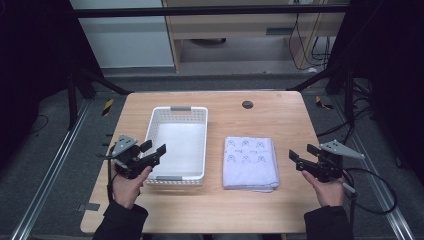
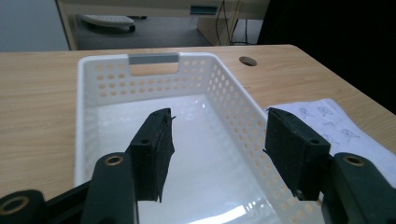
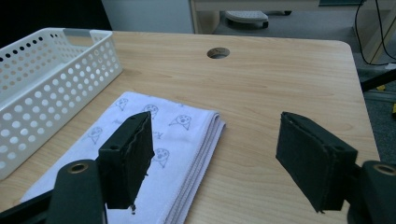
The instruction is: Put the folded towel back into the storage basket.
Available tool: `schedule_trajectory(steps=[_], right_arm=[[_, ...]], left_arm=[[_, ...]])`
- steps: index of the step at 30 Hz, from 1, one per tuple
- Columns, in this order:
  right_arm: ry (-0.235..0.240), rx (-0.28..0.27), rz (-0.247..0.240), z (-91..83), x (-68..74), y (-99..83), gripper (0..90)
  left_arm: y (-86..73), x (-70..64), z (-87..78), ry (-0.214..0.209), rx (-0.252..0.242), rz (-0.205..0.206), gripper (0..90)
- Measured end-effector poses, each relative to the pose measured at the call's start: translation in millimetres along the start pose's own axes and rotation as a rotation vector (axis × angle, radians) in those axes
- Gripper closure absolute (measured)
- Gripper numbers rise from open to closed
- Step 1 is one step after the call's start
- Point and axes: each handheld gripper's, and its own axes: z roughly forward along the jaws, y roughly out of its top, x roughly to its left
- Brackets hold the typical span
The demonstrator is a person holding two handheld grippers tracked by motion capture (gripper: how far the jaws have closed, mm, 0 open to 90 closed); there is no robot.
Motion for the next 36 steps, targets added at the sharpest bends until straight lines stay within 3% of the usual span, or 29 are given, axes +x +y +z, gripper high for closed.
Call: schedule_trajectory(steps=[2, 8, 18, 29, 32, 36], right_arm=[[0.001, -0.005, -0.006, 0.9, 0.7, 2.8, 27.7], [0.008, 0.005, -0.023, 3.6, -0.3, 8.4, 29.8], [0.009, 0.011, -0.028, 12.4, -1.4, 14.7, 31.1], [0.017, 0.019, -0.045, 22.3, 0.2, 23.7, 31.9], [0.016, 0.025, -0.044, 28.1, 1.0, 26.6, 31.8], [0.016, 0.032, -0.051, 34.1, 0.8, 27.2, 31.6]], left_arm=[[4.0, -13.2, 9.5, -0.020, 0.005, 0.011, 40.5], [7.5, -34.8, 25.0, -0.042, 0.017, 0.038, 40.8], [4.0, -80.3, 56.4, -0.118, 0.047, 0.074, 43.5], [-2.5, -113.8, 78.3, -0.140, 0.088, 0.117, 46.3], [-6.6, -125.0, 84.5, -0.138, 0.099, 0.146, 46.8], [-10.8, -134.0, 90.4, -0.152, 0.113, 0.141, 47.4]])
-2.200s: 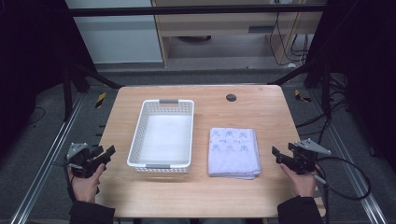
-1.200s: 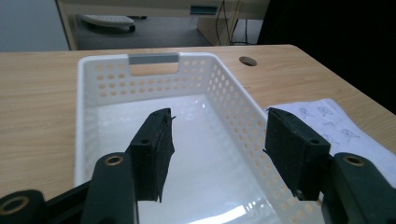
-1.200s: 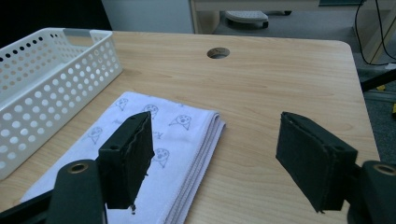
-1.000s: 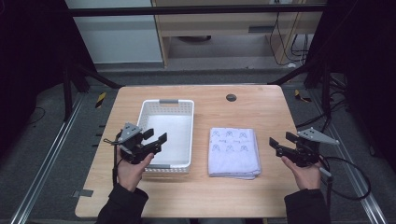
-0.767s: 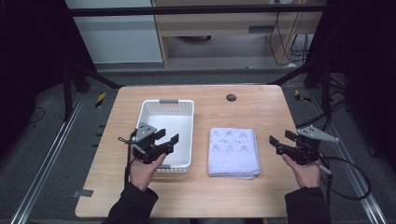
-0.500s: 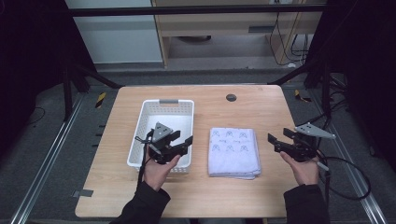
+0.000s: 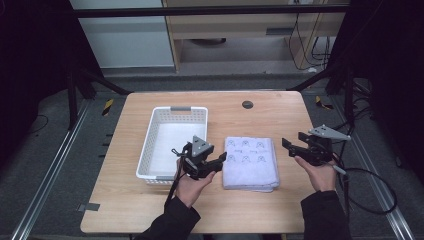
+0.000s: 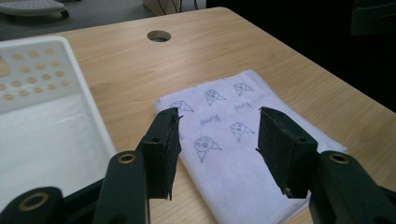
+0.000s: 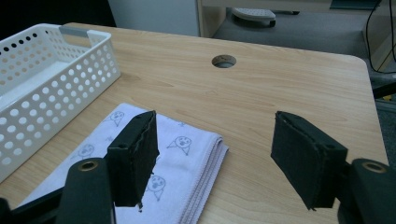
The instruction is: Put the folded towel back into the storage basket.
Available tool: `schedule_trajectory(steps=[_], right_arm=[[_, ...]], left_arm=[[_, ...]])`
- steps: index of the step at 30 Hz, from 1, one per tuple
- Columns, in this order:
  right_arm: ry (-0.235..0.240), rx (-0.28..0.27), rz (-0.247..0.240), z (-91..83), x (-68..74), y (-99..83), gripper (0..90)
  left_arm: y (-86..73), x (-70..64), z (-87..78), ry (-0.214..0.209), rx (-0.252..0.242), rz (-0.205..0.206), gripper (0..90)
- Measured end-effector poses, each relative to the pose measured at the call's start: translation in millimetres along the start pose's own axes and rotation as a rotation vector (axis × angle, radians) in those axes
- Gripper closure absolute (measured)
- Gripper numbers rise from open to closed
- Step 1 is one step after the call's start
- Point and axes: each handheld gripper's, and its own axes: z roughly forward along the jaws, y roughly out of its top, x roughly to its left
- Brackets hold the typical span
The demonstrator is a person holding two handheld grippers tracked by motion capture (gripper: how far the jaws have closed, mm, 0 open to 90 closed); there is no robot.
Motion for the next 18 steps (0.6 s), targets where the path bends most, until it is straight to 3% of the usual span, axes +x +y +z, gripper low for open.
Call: schedule_trajectory(steps=[18], right_arm=[[0.006, 0.046, -0.013, 21.4, 0.8, -1.0, 29.4]], left_arm=[[-18.0, -32.2, 33.6, 0.002, 0.093, 0.035, 50.2]])
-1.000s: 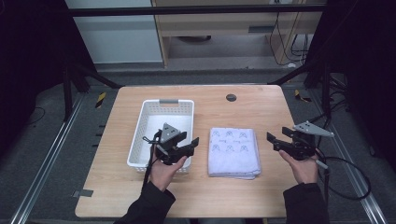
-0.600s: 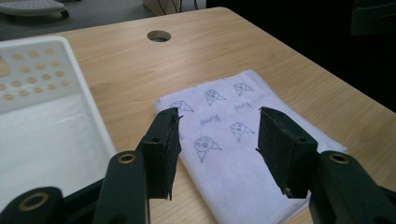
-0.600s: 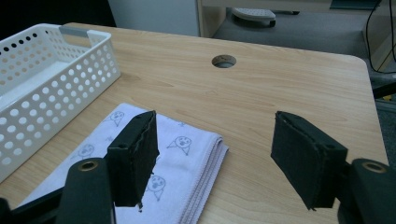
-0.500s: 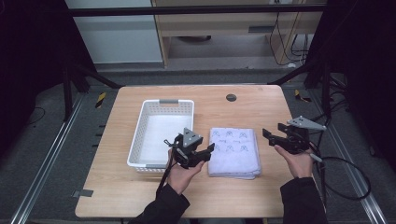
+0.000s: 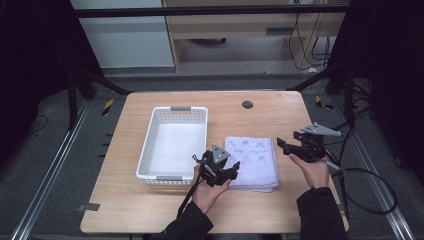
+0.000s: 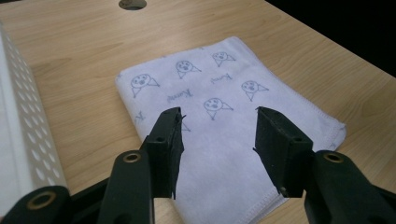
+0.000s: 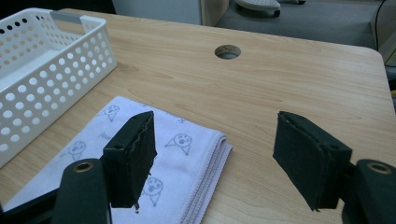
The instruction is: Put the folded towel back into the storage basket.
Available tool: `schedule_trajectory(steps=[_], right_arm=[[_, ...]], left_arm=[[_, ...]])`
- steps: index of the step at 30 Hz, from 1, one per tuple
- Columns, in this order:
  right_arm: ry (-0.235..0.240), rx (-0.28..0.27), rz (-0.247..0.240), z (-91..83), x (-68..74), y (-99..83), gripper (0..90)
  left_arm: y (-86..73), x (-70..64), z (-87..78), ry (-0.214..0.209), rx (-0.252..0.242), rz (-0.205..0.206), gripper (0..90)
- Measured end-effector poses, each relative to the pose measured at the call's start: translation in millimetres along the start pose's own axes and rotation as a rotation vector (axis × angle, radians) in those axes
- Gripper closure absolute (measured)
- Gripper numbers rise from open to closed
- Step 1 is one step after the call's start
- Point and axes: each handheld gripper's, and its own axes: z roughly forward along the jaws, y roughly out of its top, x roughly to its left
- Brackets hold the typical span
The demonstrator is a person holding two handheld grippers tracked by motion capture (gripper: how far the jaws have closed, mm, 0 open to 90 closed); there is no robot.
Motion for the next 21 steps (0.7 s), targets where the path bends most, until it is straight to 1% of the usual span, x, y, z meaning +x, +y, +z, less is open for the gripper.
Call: schedule_trajectory(steps=[2, 5, 6, 7, 8, 10, 11, 12, 14, 15, 16, 19, 20, 21], right_arm=[[0.000, 0.011, -0.012, 4.2, 0.8, -1.0, 28.6], [0.003, 0.013, -0.010, 7.2, 1.3, -1.9, 28.2], [0.013, 0.008, 0.009, 10.8, 0.5, -4.0, 28.1], [0.013, 0.008, 0.009, 10.8, 0.5, -4.0, 28.1], [0.010, 0.016, 0.015, 15.0, -0.8, -7.1, 28.0], [0.008, 0.021, 0.020, 17.3, -1.0, -8.8, 28.0], [0.005, 0.036, 0.017, 21.9, -1.8, -12.5, 28.0], [0.005, 0.036, 0.017, 21.9, -1.8, -12.5, 28.0], [0.004, 0.056, 0.016, 29.7, -2.3, -16.8, 27.8], [0.004, 0.056, 0.016, 29.7, -2.3, -16.8, 27.8], [0.005, 0.068, 0.019, 34.4, -2.2, -19.1, 27.8], [0.007, 0.076, 0.022, 39.0, -2.4, -21.8, 27.8], [0.001, 0.090, 0.016, 43.9, -2.2, -24.7, 27.8], [0.001, 0.090, 0.016, 43.9, -2.2, -24.7, 27.8]], left_arm=[[-2.3, -1.2, 3.0, 0.004, 0.010, 0.002, 50.5], [-5.9, -2.1, 7.9, 0.009, 0.027, 0.004, 50.5], [-7.5, -2.6, 9.7, 0.010, 0.029, 0.005, 50.5], [-8.8, -2.8, 11.4, 0.009, 0.035, 0.002, 50.5], [-11.4, -2.6, 14.6, 0.000, 0.039, -0.015, 50.1], [-13.0, -2.8, 16.1, 0.001, 0.048, -0.012, 50.1], [-14.1, -2.9, 17.2, 0.003, 0.051, -0.014, 49.9], [-15.5, -3.1, 19.1, 0.002, 0.054, -0.021, 49.9], [-17.8, -3.2, 22.2, 0.003, 0.065, -0.026, 49.3], [-19.1, -3.6, 23.8, 0.003, 0.066, -0.029, 49.3], [-21.4, -3.5, 26.2, 0.008, 0.073, -0.033, 48.4], [-23.4, -3.5, 28.4, 0.014, 0.076, -0.037, 47.7], [-24.3, -3.1, 28.7, 0.026, 0.085, -0.030, 47.5], [-25.4, -2.7, 29.5, 0.030, 0.089, -0.029, 47.5]])
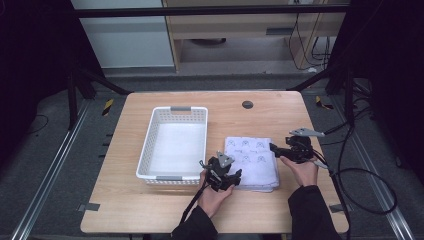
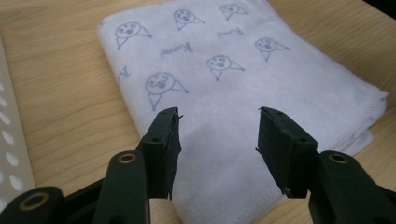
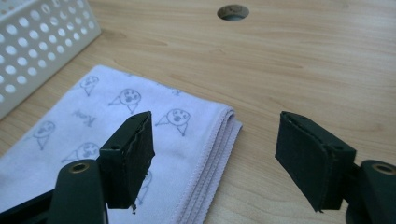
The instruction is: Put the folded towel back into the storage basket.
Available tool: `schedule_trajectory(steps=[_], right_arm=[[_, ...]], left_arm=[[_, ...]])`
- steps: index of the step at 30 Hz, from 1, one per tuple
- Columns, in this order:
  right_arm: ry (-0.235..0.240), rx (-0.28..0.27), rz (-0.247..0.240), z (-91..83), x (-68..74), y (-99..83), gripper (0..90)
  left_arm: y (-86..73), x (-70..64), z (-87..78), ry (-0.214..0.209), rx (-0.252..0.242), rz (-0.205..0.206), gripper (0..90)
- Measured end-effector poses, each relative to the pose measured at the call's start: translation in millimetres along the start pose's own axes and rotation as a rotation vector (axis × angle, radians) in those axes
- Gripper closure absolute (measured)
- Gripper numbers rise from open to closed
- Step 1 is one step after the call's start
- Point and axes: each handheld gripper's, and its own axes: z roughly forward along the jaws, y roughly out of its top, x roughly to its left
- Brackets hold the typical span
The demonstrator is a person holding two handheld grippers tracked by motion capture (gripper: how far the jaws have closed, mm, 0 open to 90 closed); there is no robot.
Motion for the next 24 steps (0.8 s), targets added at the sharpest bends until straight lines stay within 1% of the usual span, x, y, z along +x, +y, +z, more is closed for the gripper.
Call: schedule_trajectory(steps=[1, 2, 3, 4, 5, 6, 7, 9, 10, 11, 13, 17, 18, 20, 21, 22, 23, 24], right_arm=[[-0.002, 0.015, -0.001, 4.6, 0.4, -2.7, 27.9], [-0.002, 0.015, -0.001, 4.6, 0.4, -2.7, 27.9], [-0.002, 0.032, 0.003, 9.5, 0.6, -5.3, 28.1], [-0.002, 0.032, 0.003, 9.5, 0.6, -5.3, 28.1], [-0.004, 0.047, 0.013, 15.1, 1.3, -8.0, 28.2], [-0.004, 0.047, 0.013, 15.1, 1.3, -8.0, 28.2], [-0.005, 0.059, 0.010, 20.8, 2.1, -10.4, 28.3], [-0.001, 0.066, 0.013, 23.1, 3.1, -11.3, 28.5], [0.003, 0.071, 0.015, 25.2, 4.0, -12.2, 28.7], [0.000, 0.080, 0.011, 29.3, 4.6, -13.9, 28.8], [0.000, 0.086, 0.015, 30.8, 5.0, -14.6, 28.9], [-0.005, 0.111, 0.006, 35.6, 5.5, -17.4, 29.3], [-0.001, 0.120, 0.014, 36.8, 6.0, -18.0, 29.3], [0.003, 0.128, 0.014, 39.7, 6.3, -19.8, 29.4], [0.002, 0.133, 0.017, 40.8, 6.7, -20.6, 29.9], [0.004, 0.134, 0.019, 41.7, 7.0, -21.5, 30.1], [0.007, 0.133, 0.020, 42.7, 6.9, -22.5, 30.3], [0.005, 0.141, 0.032, 43.4, 6.9, -23.0, 30.8]], left_arm=[[-2.0, 1.0, 2.0, 0.005, 0.009, -0.010, 47.5], [-2.0, 1.0, 2.0, 0.005, 0.009, -0.010, 47.3], [-2.9, 1.6, 2.9, 0.007, 0.015, -0.015, 46.8], [-3.9, 2.1, 4.1, 0.009, 0.017, -0.023, 46.8], [-4.8, 2.3, 5.4, 0.012, 0.018, -0.031, 45.9], [-5.6, 2.8, 6.2, 0.014, 0.021, -0.033, 45.9], [-6.9, 2.4, 7.7, 0.022, 0.024, -0.032, 45.2], [-7.1, 1.9, 8.0, 0.023, 0.024, -0.032, 45.1], [-7.3, 1.2, 8.8, 0.012, 0.027, -0.037, 45.1], [-7.9, 0.1, 10.1, 0.031, 0.033, -0.036, 44.8], [-8.3, 0.3, 11.0, 0.032, 0.035, -0.036, 44.5], [-9.7, 0.3, 13.8, 0.023, 0.037, -0.055, 42.7], [-10.2, 0.7, 14.3, 0.024, 0.037, -0.054, 42.1], [-11.1, 1.1, 15.6, 0.020, 0.042, -0.067, 40.8], [-11.6, 1.7, 16.4, 0.022, 0.043, -0.061, 40.1], [-12.4, 1.1, 17.7, 0.019, 0.044, -0.066, 39.1], [-13.5, 1.1, 18.7, 0.025, 0.046, -0.060, 38.4], [-14.4, 0.4, 19.3, 0.031, 0.043, -0.059, 38.1]])
